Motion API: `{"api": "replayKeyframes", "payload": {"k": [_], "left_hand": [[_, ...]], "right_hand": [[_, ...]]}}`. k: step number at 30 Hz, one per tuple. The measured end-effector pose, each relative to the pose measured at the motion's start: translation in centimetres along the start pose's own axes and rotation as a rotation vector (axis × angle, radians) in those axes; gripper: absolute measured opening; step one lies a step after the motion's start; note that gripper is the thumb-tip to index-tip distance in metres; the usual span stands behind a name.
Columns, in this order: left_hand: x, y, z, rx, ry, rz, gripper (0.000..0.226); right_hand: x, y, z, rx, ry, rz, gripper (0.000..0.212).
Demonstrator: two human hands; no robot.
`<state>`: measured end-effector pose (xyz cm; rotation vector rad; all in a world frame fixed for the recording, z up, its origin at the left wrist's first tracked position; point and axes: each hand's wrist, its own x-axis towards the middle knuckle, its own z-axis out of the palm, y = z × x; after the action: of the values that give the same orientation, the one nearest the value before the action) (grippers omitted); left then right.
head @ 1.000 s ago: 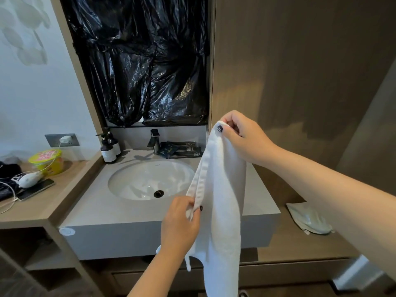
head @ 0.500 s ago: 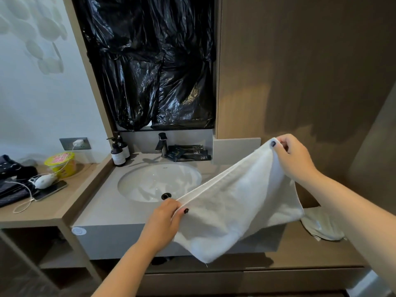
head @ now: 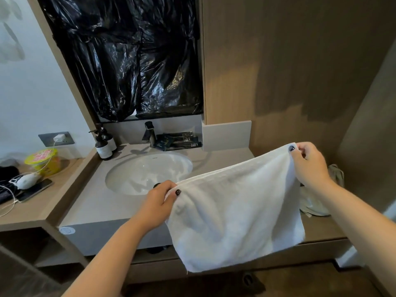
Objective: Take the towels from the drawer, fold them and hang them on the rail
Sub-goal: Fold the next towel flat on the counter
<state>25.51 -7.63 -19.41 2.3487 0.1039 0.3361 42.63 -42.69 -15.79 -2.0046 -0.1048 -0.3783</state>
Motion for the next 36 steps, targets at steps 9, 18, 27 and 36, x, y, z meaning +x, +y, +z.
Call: {"api": "replayKeyframes", "payload": {"k": [9,18,27,36], "left_hand": [[6.5,0.7,2.5,0.130,-0.029,0.088,0.018],[18.7,-1.0,4.1,0.475,-0.322,0.095,0.028],[29.9,-6.9,7.7,0.964,-0.328,-0.036,0.042],[33.2,-14.0,14.7,0.557,-0.033,-0.581,0.024]], "right_hand": [[3.2,5.7,-0.3,-0.001,0.040,0.131,0.015],[11.4,11.7,3.4,-0.069,0.011,0.207,0.012],[20.3,16.5,11.5,-0.096,-0.191,0.316,0.021],[26.0,19.5,19.4,0.077,-0.225,0.470,0.014]]}}
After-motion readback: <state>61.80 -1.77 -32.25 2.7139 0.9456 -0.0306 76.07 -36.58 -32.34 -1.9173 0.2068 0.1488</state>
